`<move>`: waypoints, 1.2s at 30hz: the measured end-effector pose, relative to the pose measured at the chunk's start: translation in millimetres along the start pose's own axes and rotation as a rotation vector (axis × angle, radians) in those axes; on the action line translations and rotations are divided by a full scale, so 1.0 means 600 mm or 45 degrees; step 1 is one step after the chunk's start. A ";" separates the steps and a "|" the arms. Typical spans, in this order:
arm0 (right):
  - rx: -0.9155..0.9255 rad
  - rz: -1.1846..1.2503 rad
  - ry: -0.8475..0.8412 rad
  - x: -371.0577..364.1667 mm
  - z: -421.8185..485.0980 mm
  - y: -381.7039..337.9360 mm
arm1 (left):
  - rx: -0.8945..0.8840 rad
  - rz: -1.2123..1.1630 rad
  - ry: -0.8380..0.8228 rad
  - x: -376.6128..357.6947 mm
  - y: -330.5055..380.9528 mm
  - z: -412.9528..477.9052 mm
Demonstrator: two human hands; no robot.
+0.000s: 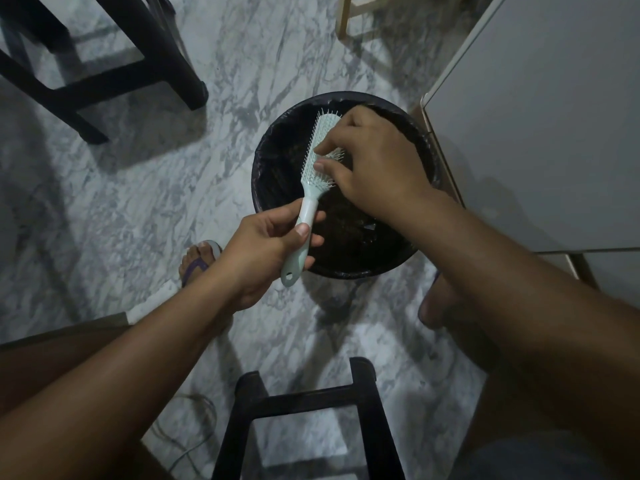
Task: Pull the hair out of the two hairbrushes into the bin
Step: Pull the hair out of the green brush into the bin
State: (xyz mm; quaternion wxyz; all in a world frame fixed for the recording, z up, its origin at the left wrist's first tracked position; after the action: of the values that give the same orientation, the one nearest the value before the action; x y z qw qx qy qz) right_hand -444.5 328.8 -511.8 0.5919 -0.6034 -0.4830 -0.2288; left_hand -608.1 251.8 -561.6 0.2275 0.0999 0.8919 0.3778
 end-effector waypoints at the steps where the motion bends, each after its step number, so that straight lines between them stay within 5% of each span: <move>1: -0.001 -0.025 0.012 -0.003 0.000 -0.003 | -0.001 0.022 0.003 0.001 0.000 0.000; 7: -0.010 0.181 0.004 -0.017 0.003 0.005 | 0.051 -0.005 -0.007 -0.009 -0.014 -0.005; 16: -0.050 0.540 0.532 0.101 -0.007 0.063 | 0.064 -0.148 0.033 -0.007 -0.019 -0.002; 21: -0.160 0.434 0.080 0.030 -0.002 0.075 | 0.022 -0.116 -0.004 -0.012 -0.008 -0.002; 25: -0.009 0.328 0.105 0.014 -0.008 0.040 | 0.012 -0.113 -0.022 -0.014 -0.006 -0.001; 36: -0.152 0.028 -0.014 0.017 0.002 0.033 | -0.026 0.176 0.002 -0.008 -0.008 -0.009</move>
State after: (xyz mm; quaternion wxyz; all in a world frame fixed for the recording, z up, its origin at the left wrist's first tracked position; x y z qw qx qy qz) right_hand -423.7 336.7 -513.5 0.5547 -0.6442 -0.4649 -0.2473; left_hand -606.6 243.1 -560.2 0.2014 0.1585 0.8791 0.4018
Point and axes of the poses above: each hand's wrist, its own z-axis towards the middle knuckle, its own x-axis out of the back of the hand, y = z × x, the point moved 5 cm from there along z, towards the middle knuckle, and after that the axes turned 15 degrees about -y, right-handed, at the moved point
